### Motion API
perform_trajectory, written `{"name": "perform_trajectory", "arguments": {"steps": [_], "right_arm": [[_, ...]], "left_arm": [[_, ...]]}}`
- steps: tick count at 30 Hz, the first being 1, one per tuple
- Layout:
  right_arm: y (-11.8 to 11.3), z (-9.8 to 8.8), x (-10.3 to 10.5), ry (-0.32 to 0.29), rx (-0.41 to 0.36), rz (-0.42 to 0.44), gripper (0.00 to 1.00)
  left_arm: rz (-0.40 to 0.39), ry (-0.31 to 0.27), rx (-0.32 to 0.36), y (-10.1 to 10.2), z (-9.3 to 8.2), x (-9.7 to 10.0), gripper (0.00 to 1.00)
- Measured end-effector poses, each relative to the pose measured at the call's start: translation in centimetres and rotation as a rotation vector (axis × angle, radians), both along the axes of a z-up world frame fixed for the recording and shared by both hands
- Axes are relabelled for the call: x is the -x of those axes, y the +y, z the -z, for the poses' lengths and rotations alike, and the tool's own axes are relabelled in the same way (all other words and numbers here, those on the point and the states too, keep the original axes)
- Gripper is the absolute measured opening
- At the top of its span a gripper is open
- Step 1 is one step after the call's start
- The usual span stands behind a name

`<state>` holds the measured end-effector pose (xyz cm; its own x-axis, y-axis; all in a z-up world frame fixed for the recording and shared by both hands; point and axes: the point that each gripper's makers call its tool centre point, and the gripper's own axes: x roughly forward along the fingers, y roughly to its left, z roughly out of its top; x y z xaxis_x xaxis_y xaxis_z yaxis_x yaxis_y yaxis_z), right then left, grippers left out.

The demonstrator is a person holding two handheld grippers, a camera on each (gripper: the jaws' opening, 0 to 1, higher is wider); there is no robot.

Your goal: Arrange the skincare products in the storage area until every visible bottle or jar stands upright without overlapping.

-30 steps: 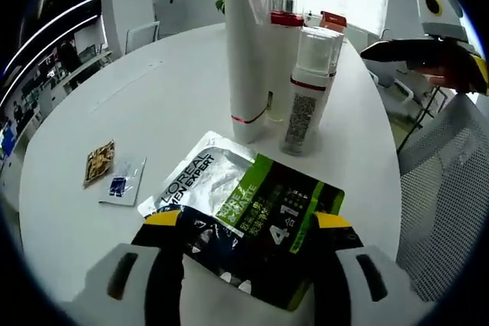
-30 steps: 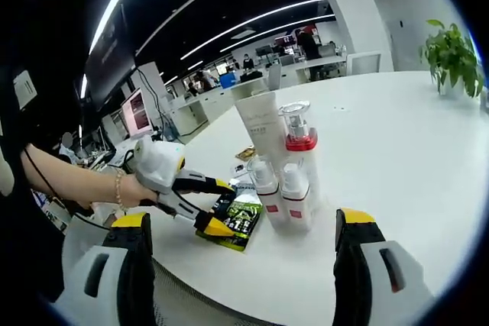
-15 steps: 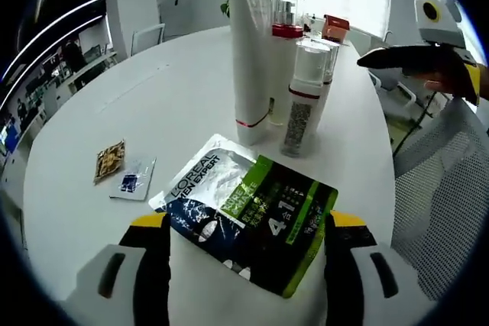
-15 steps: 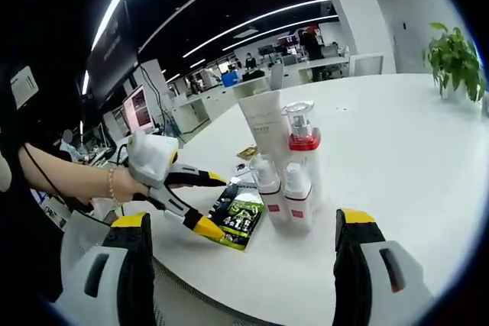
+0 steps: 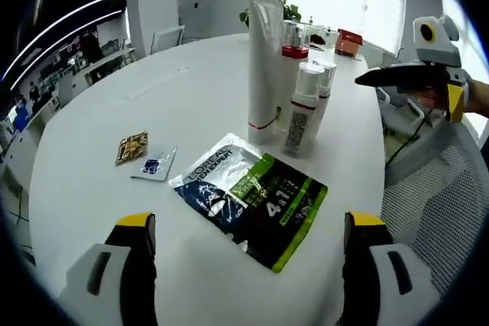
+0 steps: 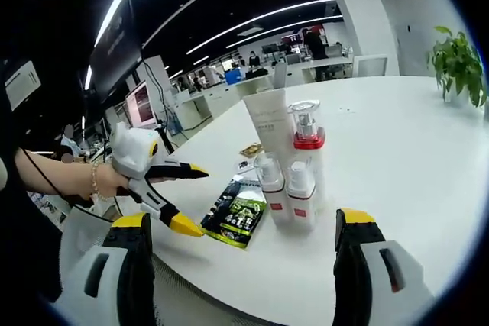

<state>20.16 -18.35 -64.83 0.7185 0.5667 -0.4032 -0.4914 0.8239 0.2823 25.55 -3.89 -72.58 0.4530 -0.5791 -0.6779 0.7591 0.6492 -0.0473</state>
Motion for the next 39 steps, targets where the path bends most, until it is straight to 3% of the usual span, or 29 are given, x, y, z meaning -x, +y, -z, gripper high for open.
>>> {"name": "perform_trajectory", "arguments": {"steps": [6,15,19,26,32,39], "right_arm": [[0.3,0.1,0.2,0.0,0.006,-0.014,1.0],[0.4,0.0,0.4,0.002,0.007,-0.023,1.0],[0.5,0.1,0.4,0.006,0.009,-0.027,1.0],[0.5,0.2,0.5,0.009,0.012,-0.034,1.0],[0.5,0.3,0.5,0.011,0.012,-0.035,1.0],[0.6,0.4,0.5,0.013,0.014,-0.038,1.0]], "left_arm": [[-0.052,-0.017,0.027,1.6,-1.4,0.9,0.99],[-0.148,-0.016,0.059,4.8,-1.7,2.3,0.99],[-0.213,-0.021,0.125,5.8,-2.7,3.0,0.99],[-0.293,-0.038,0.163,7.7,-3.5,4.5,0.99],[-0.328,-0.043,0.163,8.8,-3.4,5.5,0.99],[-0.338,-0.072,0.173,8.7,-4.3,4.8,0.99]]}}
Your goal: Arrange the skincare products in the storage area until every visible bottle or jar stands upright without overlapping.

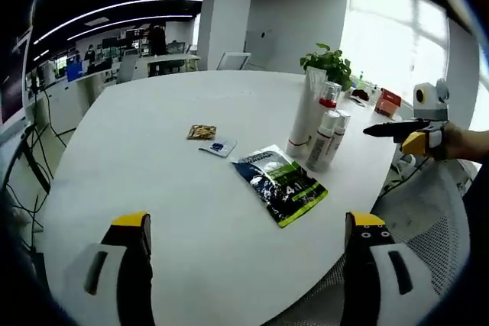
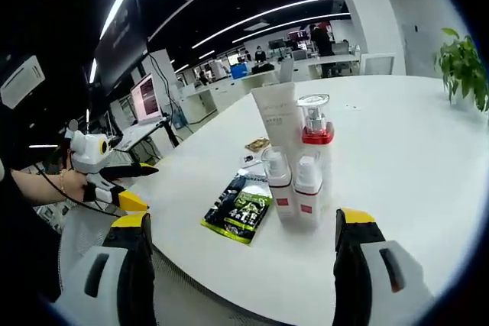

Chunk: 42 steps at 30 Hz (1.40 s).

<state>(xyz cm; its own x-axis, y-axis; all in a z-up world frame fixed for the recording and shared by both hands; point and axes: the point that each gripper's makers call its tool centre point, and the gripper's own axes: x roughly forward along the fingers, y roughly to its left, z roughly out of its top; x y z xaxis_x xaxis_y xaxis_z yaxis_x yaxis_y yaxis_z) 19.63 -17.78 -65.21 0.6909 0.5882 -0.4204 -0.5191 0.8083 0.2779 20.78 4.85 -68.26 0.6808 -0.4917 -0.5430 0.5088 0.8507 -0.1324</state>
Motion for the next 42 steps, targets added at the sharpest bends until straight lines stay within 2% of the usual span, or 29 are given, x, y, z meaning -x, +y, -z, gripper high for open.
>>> {"name": "perform_trajectory", "arguments": {"steps": [12,20,32,42], "right_arm": [[-0.1,0.0,0.0,0.001,-0.003,0.007,1.0],[-0.2,0.1,-0.1,0.004,0.001,0.01,1.0],[-0.5,0.3,-0.3,0.009,0.006,0.023,0.98],[-0.9,0.5,-0.5,0.02,0.008,0.046,0.98]], "left_arm": [[0.016,0.026,-0.022,0.3,0.8,-0.2,0.99],[0.032,0.029,-0.03,-0.2,0.8,-0.9,0.99],[0.075,0.044,-0.053,-1.6,1.5,-3.4,0.98],[0.118,0.059,-0.073,-2.7,2.3,-6.9,0.98]]}}
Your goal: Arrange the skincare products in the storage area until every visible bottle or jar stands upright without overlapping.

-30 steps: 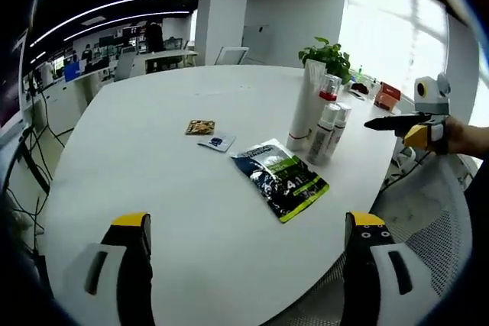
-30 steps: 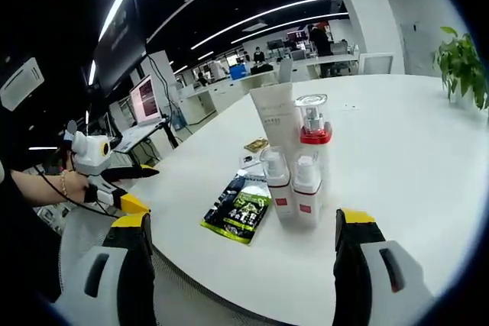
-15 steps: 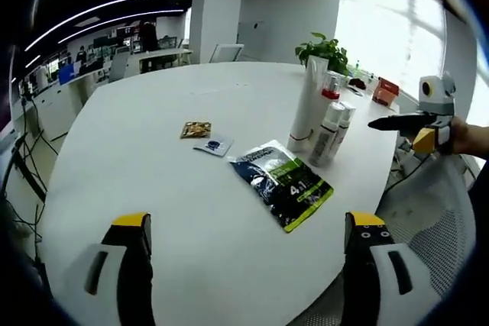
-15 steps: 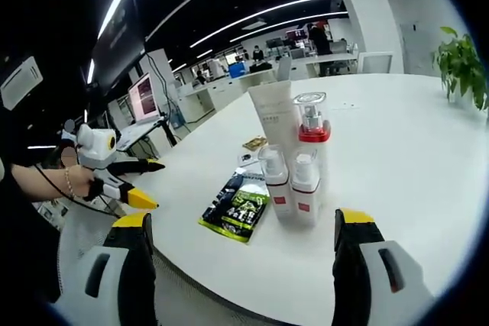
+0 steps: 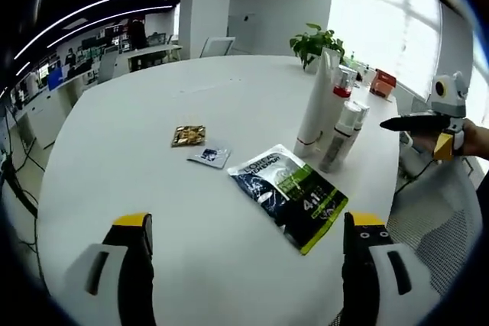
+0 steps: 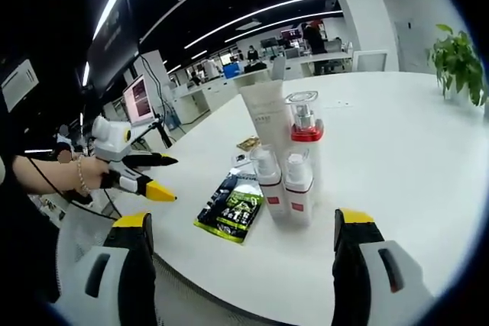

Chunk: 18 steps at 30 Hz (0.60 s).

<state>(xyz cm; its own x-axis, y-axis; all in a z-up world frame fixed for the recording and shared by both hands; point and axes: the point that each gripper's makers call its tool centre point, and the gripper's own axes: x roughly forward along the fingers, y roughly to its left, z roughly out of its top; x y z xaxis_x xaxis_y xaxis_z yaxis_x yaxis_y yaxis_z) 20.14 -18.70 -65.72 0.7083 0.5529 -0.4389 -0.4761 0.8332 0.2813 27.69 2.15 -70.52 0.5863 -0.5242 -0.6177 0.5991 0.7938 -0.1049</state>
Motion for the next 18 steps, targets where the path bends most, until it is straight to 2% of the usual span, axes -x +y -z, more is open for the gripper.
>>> {"name": "perform_trajectory", "arguments": {"steps": [5,18], "right_arm": [[-0.4,0.1,-0.2,0.005,-0.002,0.021,0.98],[-1.0,0.5,-0.4,0.021,0.008,0.061,0.97]], "left_arm": [[0.025,0.024,-0.02,-0.5,1.3,-1.8,0.97],[0.074,0.047,-0.072,-1.3,2.4,-5.9,0.94]]}}
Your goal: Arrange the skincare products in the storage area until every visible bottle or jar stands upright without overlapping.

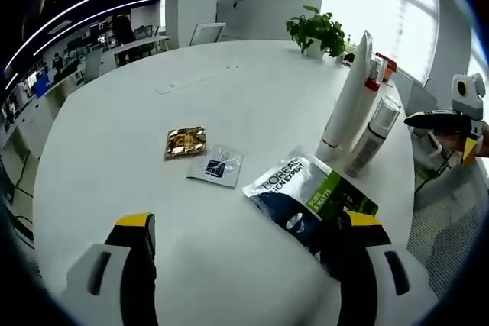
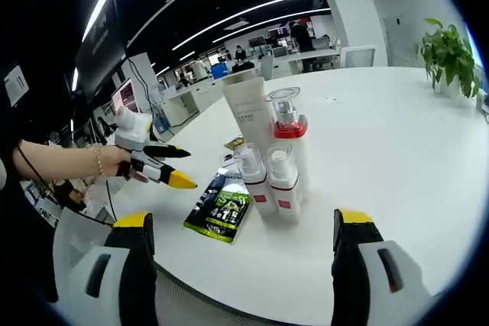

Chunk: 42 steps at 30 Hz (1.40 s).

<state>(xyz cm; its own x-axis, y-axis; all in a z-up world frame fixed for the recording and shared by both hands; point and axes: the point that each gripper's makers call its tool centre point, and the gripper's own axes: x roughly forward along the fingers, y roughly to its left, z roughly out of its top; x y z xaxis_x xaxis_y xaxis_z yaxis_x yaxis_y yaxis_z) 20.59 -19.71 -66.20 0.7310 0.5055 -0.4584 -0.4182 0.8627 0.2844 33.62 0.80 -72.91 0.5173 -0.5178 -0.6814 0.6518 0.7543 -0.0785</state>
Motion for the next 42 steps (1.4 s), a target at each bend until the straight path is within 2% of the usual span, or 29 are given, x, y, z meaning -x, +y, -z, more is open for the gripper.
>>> {"name": "perform_trajectory", "arguments": {"steps": [9,16,20,25,31,39,42], "right_arm": [[-0.5,0.2,-0.1,0.008,0.001,0.027,0.96],[-0.7,0.3,-0.1,0.014,0.007,0.034,0.96],[-0.8,0.4,-0.2,0.018,0.004,0.041,0.96],[-0.7,0.5,-0.2,0.024,0.008,0.04,0.96],[-0.8,0.6,-0.2,0.026,0.006,0.044,0.96],[-0.9,0.6,-0.3,0.028,0.003,0.051,0.96],[-0.9,0.6,-0.3,0.028,0.002,0.054,0.96]], "left_arm": [[0.049,0.008,-0.055,-0.3,1.2,-3.0,0.9],[0.045,0.027,-0.057,-1.0,1.7,-4.7,0.85],[0.032,0.039,-0.054,-1.4,2.1,-6.0,0.81],[0.054,0.041,-0.08,-1.8,2.7,-7.2,0.74],[0.093,0.057,-0.112,-2.0,3.5,-7.7,0.62],[0.114,0.052,-0.132,-2.3,3.9,-8.0,0.57],[0.121,0.038,-0.165,-2.0,4.0,-8.2,0.55]]}}
